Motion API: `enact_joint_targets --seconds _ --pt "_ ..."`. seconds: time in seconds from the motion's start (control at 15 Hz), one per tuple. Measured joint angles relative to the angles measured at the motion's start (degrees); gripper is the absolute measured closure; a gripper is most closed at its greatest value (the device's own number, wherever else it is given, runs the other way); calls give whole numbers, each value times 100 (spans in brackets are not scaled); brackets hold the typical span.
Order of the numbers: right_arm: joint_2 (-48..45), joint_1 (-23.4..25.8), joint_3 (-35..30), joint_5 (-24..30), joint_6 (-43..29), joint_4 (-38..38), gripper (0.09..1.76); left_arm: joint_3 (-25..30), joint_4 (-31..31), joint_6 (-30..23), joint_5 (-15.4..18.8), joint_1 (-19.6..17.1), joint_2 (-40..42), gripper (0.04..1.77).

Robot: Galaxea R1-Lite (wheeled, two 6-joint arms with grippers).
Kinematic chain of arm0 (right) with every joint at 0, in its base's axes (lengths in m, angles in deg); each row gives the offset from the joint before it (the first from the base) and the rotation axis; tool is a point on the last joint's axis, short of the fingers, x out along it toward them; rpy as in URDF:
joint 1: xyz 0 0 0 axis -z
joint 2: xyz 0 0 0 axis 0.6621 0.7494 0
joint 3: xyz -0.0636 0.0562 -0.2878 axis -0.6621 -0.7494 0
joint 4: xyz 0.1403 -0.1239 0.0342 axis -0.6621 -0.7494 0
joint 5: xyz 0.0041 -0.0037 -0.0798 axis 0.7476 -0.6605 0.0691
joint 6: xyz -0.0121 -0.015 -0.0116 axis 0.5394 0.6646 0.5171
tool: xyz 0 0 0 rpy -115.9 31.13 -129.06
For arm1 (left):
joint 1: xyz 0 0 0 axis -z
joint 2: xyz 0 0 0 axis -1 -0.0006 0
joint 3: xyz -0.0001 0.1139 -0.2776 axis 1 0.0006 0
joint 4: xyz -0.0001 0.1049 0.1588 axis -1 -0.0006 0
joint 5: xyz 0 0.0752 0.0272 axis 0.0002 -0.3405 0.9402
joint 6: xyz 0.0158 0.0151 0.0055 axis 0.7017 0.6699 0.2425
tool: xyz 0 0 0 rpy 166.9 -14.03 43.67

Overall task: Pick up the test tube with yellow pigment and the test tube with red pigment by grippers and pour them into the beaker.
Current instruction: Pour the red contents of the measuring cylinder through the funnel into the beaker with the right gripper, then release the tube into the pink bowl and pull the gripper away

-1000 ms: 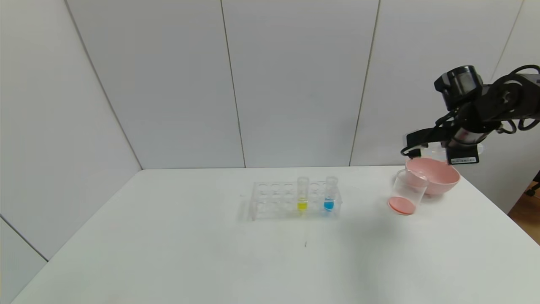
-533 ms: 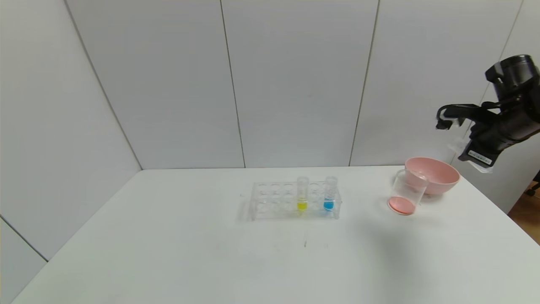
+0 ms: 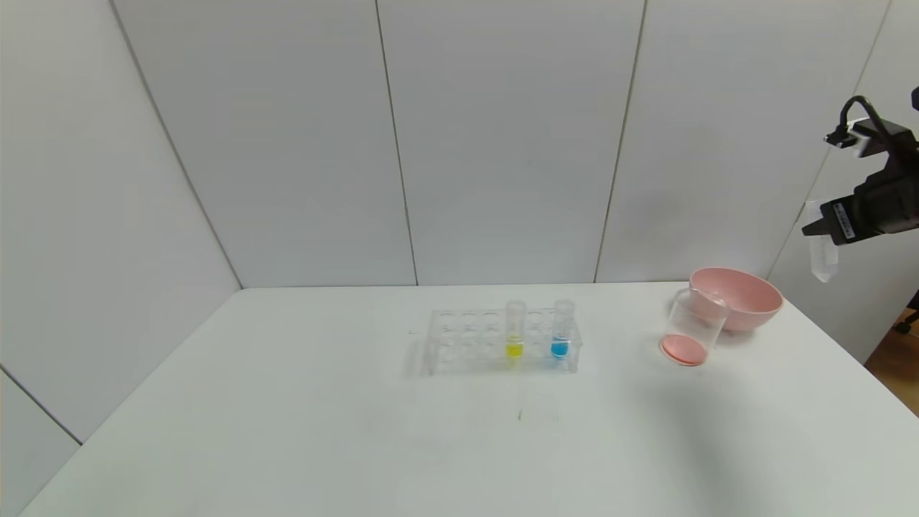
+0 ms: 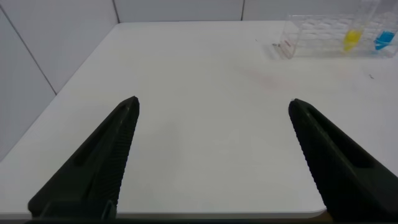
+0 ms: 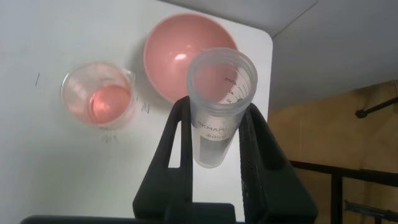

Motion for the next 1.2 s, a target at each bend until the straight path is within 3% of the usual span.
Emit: enact_joint_targets --seconds 0.4,0.67,0.8,1.0,1.2 --pt "93 183 -95 11 -956 435 135 0 0 0 0 0 0 9" --pt "256 226 -323 55 -1070 1304 135 0 0 0 0 0 0 9" --pt "341 260 -666 340 -1089 1990 135 0 0 0 0 0 0 9" --pt "435 286 -1470 961 -1068 3639 135 0 0 0 0 0 0 9" --pt "630 271 -2275 1178 -1064 5155 135 0 0 2 0 0 0 9"
